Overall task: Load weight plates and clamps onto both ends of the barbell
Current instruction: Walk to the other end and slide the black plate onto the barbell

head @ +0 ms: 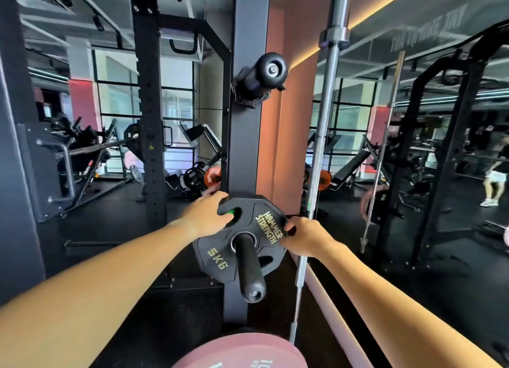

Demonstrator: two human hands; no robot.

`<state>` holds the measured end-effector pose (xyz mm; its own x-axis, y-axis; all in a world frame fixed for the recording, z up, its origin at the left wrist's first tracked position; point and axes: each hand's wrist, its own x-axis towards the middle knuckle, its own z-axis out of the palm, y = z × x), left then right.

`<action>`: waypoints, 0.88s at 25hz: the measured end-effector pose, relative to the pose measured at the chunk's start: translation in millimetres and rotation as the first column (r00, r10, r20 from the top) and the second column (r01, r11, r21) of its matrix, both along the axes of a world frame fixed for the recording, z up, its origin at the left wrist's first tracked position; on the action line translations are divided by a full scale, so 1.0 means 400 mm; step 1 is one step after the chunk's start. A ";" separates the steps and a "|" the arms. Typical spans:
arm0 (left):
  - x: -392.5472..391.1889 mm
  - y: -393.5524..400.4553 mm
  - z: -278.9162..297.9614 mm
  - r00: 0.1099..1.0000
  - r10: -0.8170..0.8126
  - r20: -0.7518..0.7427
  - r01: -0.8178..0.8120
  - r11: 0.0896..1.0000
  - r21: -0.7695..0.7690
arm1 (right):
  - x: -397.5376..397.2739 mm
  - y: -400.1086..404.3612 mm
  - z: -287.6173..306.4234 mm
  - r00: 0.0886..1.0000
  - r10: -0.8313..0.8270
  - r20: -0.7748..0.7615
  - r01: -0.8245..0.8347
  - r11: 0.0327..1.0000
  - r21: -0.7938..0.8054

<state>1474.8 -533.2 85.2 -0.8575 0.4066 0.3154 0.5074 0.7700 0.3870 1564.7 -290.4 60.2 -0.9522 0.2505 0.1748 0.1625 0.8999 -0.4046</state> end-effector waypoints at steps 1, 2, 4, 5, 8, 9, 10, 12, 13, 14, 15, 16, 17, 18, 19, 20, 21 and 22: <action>-0.004 0.016 -0.006 1.000 0.021 -0.016 -0.022 0.999 -0.037 | -0.014 0.010 -0.017 1.000 0.013 0.026 -0.012 1.000 -0.022; -0.008 0.025 -0.009 0.998 0.048 -0.039 -0.051 0.995 -0.085 | -0.028 0.017 -0.034 0.999 0.028 0.032 -0.026 0.998 -0.060; -0.012 0.025 -0.006 0.995 0.087 -0.056 -0.096 0.981 -0.166 | -0.055 0.024 -0.056 0.999 0.052 -0.002 -0.052 0.987 -0.155; -0.012 0.023 -0.003 0.994 0.100 -0.039 -0.106 0.978 -0.181 | -0.070 0.027 -0.061 0.998 0.056 -0.016 -0.058 0.978 -0.199; -0.008 0.016 -0.008 0.988 0.152 0.017 -0.146 0.973 -0.180 | -0.106 0.025 -0.054 0.997 0.067 -0.027 -0.072 0.958 -0.279; -0.005 0.011 -0.018 0.984 0.176 0.038 -0.168 0.972 -0.166 | -0.116 0.023 -0.049 0.997 0.075 -0.031 -0.081 0.957 -0.278; -0.002 0.003 -0.031 0.978 0.199 0.069 -0.188 0.972 -0.140 | -0.124 0.022 -0.044 0.996 0.084 -0.038 -0.091 0.957 -0.275; 0.001 -0.015 -0.063 0.961 0.218 0.169 -0.213 0.976 -0.048 | -0.133 0.027 -0.042 0.994 0.093 -0.052 -0.105 0.946 -0.308; 0.002 -0.026 -0.079 0.949 0.219 0.226 -0.226 0.974 0.006 | -0.132 0.028 -0.046 0.994 0.094 -0.051 -0.105 0.939 -0.326; 0.003 -0.034 -0.095 0.937 0.219 0.274 -0.241 0.969 0.049 | -0.130 0.029 -0.050 0.995 0.089 -0.054 -0.102 0.940 -0.327; 0.004 -0.040 -0.112 0.925 0.225 0.307 -0.259 0.963 0.075 | -0.126 0.029 -0.056 0.994 0.084 -0.066 -0.101 0.946 -0.309; 0.006 -0.044 -0.125 0.914 0.237 0.329 -0.278 0.957 0.085 | -0.122 0.026 -0.058 0.993 0.084 -0.085 -0.104 0.956 -0.273; 0.006 -0.046 -0.136 0.906 0.245 0.345 -0.294 0.951 0.099 | -0.119 0.023 -0.056 0.991 0.090 -0.099 -0.111 0.967 -0.230; 0.008 -0.047 -0.142 0.902 0.244 0.357 -0.305 0.944 0.123 | -0.115 0.019 -0.052 0.990 0.093 -0.105 -0.112 0.975 -0.190; 0.009 -0.048 -0.147 0.900 0.235 0.366 -0.308 0.939 0.154 | -0.112 0.017 -0.048 0.990 0.093 -0.107 -0.109 0.981 -0.161; 0.013 -0.050 -0.147 0.900 0.223 0.375 -0.307 0.934 0.181 | -0.109 0.015 -0.045 0.990 0.091 -0.111 -0.106 0.984 -0.141; 0.019 -0.053 -0.148 0.899 0.216 0.382 -0.310 0.929 0.203 | -0.104 0.014 -0.047 0.989 0.088 -0.116 -0.103 0.987 -0.127; 0.028 -0.056 -0.147 0.898 0.216 0.384 -0.314 0.925 0.215 | -0.097 0.013 -0.050 0.989 0.085 -0.120 -0.099 0.988 -0.120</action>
